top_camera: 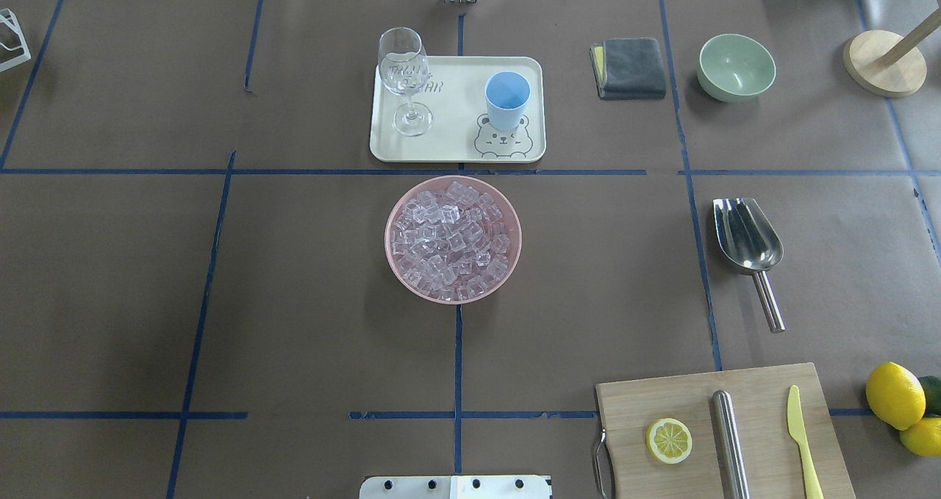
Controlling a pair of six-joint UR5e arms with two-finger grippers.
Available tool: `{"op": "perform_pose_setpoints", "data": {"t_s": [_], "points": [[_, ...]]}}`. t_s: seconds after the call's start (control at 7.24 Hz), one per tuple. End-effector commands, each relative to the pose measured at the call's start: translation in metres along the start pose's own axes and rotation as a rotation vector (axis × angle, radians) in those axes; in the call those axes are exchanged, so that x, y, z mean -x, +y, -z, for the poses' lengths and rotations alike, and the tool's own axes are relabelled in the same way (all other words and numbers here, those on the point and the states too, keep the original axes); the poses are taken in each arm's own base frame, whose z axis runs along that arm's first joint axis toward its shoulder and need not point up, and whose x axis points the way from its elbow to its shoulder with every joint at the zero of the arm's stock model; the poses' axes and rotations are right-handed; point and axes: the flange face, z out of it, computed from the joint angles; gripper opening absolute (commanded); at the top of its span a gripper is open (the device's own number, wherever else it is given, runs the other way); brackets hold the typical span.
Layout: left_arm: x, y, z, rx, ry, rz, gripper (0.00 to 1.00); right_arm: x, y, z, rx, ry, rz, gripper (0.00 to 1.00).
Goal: Put ice in cup with scoop
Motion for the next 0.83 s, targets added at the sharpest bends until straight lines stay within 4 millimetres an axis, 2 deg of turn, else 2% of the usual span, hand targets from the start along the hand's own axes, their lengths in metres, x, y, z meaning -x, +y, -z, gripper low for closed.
{"op": "perform_pose_setpoints", "data": {"t_s": [0.0, 0.14, 0.41, 0.55, 0.69], "points": [[0.003, -0.002, 0.009, 0.007, 0.003, 0.027, 1.0, 0.0, -0.002, 0.0, -0.003, -0.003, 0.002, 1.0], [0.005, -0.002, 0.009, 0.009, 0.002, -0.018, 1.0, 0.001, -0.002, 0.0, -0.004, -0.004, 0.005, 1.0], [0.037, 0.005, 0.04, -0.049, -0.03, -0.078, 1.0, 0.002, -0.003, 0.0, -0.003, -0.001, 0.001, 1.0], [0.05, 0.004, 0.044, -0.047, -0.065, -0.059, 1.0, 0.007, -0.007, 0.002, -0.007, -0.004, 0.015, 1.0], [0.051, -0.003, 0.048, -0.045, -0.095, -0.062, 1.0, 0.018, -0.015, -0.001, -0.003, 0.006, 0.04, 1.0]]}}
